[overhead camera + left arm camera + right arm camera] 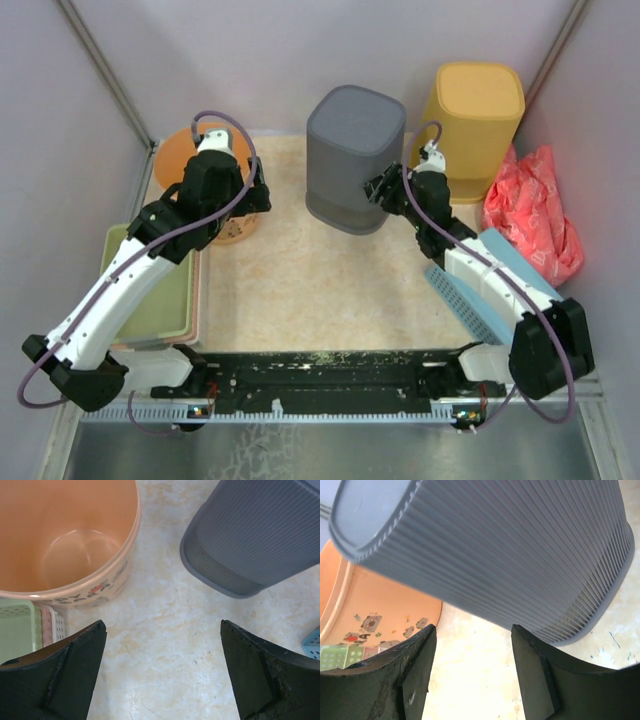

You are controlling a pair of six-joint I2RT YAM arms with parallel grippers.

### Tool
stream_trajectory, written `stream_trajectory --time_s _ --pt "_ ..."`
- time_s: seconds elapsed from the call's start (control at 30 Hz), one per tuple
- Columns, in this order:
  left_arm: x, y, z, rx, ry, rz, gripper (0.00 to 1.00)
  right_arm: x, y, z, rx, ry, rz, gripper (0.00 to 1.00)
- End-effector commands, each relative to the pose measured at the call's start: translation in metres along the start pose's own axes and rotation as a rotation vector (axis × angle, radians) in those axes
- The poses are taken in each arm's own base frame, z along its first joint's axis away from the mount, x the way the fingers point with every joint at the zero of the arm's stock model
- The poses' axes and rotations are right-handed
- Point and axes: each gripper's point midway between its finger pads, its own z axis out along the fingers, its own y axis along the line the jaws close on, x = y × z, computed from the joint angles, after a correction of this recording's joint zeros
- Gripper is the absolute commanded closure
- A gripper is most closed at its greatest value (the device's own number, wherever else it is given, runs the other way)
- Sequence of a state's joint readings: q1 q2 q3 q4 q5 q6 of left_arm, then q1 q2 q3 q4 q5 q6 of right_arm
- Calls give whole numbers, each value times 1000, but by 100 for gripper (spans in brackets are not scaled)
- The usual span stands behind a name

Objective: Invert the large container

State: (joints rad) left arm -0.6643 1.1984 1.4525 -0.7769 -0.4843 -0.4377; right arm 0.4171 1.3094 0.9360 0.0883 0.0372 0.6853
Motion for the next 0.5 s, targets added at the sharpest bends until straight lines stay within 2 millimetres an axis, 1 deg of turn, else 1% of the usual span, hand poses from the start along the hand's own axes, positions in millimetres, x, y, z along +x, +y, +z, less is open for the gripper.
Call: stream_trajectory --time_s 0.0,0.07,0.13,0.23,0.3,0.37,0.4,0.43,0.47 --pt "-9 19 -1 -79 20 56 1 -13 19 -32 -113 -95 32 38" --pt "-15 21 1 -69 12 56 1 -1 19 -46 -152 -93 46 38" --pt "-22 23 0 -63 1 55 1 16 23 -55 -186 -78 28 38" --pt "-27 28 -6 -56 -18 51 1 40 33 -59 -231 -61 0 39" --pt "-26 30 -11 -42 -23 43 1 57 53 -55 -302 -43 -12 41" --pt "-21 30 -16 -25 -21 32 1 71 83 -51 -384 -41 -68 41" --pt "-19 32 -19 -19 -23 24 1 78 94 -46 -399 -43 -116 41" --pt "-17 33 -21 -14 -22 20 0 77 108 -40 -401 -62 -154 41" --pt "-14 33 -22 -10 -21 17 0 77 111 -29 -367 -77 -180 41"
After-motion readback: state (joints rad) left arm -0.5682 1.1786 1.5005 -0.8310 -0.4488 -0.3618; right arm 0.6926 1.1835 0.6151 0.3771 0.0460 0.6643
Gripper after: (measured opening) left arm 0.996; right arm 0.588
